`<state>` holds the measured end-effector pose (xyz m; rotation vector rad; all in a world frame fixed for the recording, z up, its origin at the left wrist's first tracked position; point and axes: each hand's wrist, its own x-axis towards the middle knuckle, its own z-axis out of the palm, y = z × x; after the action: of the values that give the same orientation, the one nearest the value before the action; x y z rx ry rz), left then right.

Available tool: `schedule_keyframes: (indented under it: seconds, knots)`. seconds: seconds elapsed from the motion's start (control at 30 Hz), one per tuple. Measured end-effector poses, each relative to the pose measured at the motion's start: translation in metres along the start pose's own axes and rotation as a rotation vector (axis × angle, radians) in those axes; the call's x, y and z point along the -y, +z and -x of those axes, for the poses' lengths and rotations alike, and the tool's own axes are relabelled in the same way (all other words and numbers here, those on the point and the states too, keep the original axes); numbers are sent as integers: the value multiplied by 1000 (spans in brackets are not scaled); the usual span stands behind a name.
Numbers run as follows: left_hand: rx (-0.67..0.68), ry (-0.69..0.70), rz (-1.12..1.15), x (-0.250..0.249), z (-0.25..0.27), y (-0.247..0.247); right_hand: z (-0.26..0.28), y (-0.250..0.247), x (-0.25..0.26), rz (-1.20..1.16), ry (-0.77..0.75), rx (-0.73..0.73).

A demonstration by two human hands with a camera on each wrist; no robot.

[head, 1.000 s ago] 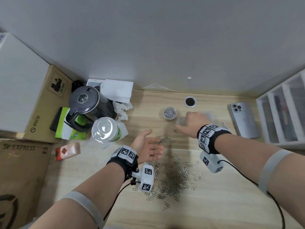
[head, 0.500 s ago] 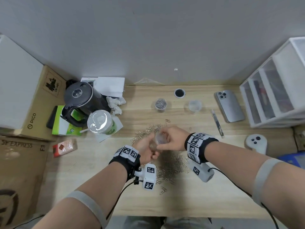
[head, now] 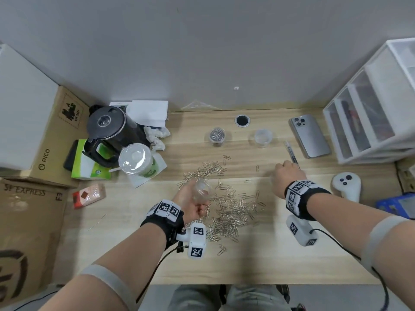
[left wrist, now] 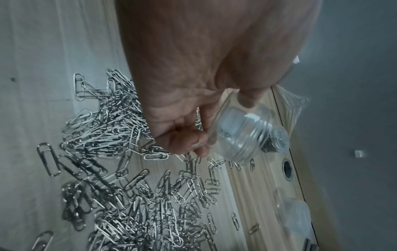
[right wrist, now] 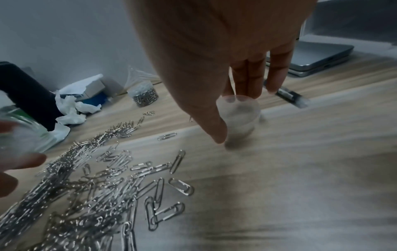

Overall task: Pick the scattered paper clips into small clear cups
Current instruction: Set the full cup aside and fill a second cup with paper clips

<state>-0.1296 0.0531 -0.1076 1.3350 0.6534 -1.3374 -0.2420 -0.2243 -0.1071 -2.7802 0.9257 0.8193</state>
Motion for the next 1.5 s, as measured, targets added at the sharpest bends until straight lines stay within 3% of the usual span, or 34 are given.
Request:
schedule_keyframes:
  seconds: [0.33,0.57,0.73,0.87,0.97,1.07,1.3,1.37,1.5]
  knots:
    - [31,15,17,15,-2,-16,-11,5,27,33,-216,-69]
    - [41,13,-6,9,-1,-18,11,9,57,-176,-484,174]
    - [64,4,-25,1,1,-16,9,10,50,-298,-401,114]
    - [62,3,-36,-1,1,-19,12,16,36,-160,-360,223]
    - [50,9,-40,0,0,-21,18,24,36,-142,-412,259]
    - [48,12,-39,0,0,-25,21,36,47,-211,-472,214]
    - [38,17,-56,-1,1,-32,25,43,76,-512,-441,166]
    - [39,12,-60,-4,3,-32,24,35,71,-480,-380,133]
    - [56,18,-64,-5,3,-32,20,14,48,-141,-220,167]
